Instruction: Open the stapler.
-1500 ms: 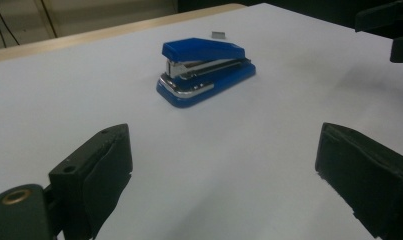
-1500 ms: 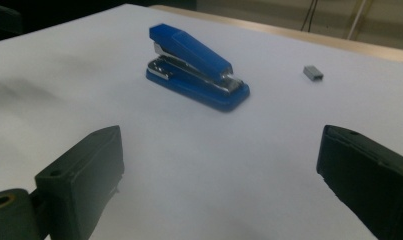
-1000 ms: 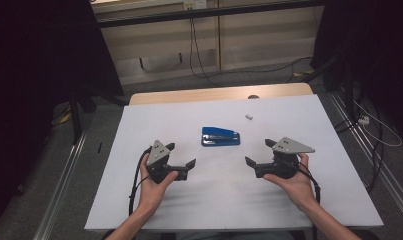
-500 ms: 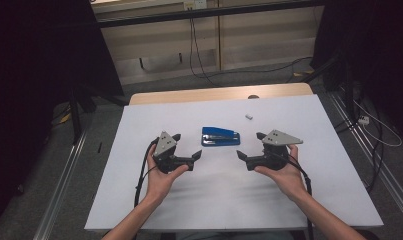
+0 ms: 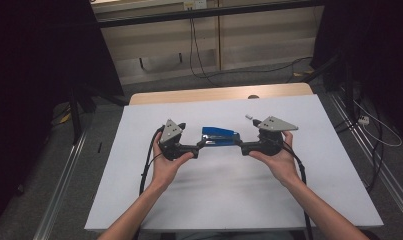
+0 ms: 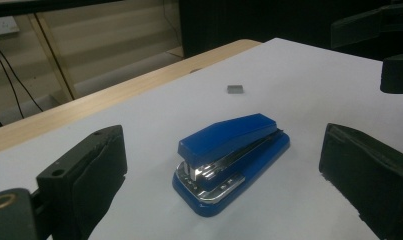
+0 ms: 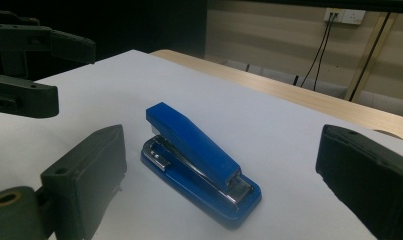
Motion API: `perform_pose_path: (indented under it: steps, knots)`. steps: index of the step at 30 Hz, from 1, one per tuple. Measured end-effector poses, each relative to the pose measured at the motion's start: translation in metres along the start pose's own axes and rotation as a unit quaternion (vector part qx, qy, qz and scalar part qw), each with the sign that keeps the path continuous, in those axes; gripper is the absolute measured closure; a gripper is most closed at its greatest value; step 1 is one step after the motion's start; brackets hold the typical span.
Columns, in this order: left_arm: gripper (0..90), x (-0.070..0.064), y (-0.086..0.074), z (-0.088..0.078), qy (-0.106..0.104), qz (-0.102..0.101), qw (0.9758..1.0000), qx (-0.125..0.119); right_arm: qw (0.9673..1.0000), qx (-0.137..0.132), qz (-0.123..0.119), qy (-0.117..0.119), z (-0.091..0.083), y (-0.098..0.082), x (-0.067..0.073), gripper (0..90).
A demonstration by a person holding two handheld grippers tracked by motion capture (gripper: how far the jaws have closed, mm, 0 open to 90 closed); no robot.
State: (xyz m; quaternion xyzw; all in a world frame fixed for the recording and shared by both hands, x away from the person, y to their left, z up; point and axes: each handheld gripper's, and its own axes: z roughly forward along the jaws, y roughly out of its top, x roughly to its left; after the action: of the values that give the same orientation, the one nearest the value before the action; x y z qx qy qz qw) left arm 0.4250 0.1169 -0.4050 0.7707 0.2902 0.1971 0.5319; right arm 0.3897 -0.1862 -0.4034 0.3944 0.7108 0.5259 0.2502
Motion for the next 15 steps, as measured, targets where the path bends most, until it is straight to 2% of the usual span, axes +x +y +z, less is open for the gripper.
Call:
perform_pose_path:
  steps: [1, 4, 7, 11, 15]
  knots:
    - [5.1, 0.003, -0.003, 0.006, 0.001, -0.008, 1.0000, 0.002, 1.0000, 0.000, 0.006, 0.003, 0.006, 0.000, -0.002, 7.8]
    - [4.8, 0.006, -0.003, 0.011, 0.006, -0.007, 0.9999, 0.009, 1.0000, -0.002, 0.007, 0.002, 0.011, 0.001, -0.004, 8.4]
    - [4.1, 0.012, 0.001, 0.019, 0.007, -0.016, 0.9998, 0.011, 0.9999, -0.007, 0.007, 0.003, 0.020, 0.006, -0.007, 9.7]
    - [4.3, 0.019, 0.006, 0.029, 0.018, -0.003, 0.9997, 0.017, 0.9998, -0.014, 0.011, 0.002, 0.027, 0.015, -0.011, 11.0]
    - [5.9, 0.023, 0.009, 0.038, 0.031, 0.011, 0.9993, 0.020, 0.9999, -0.010, 0.007, 0.004, 0.034, 0.017, -0.014, 11.5]
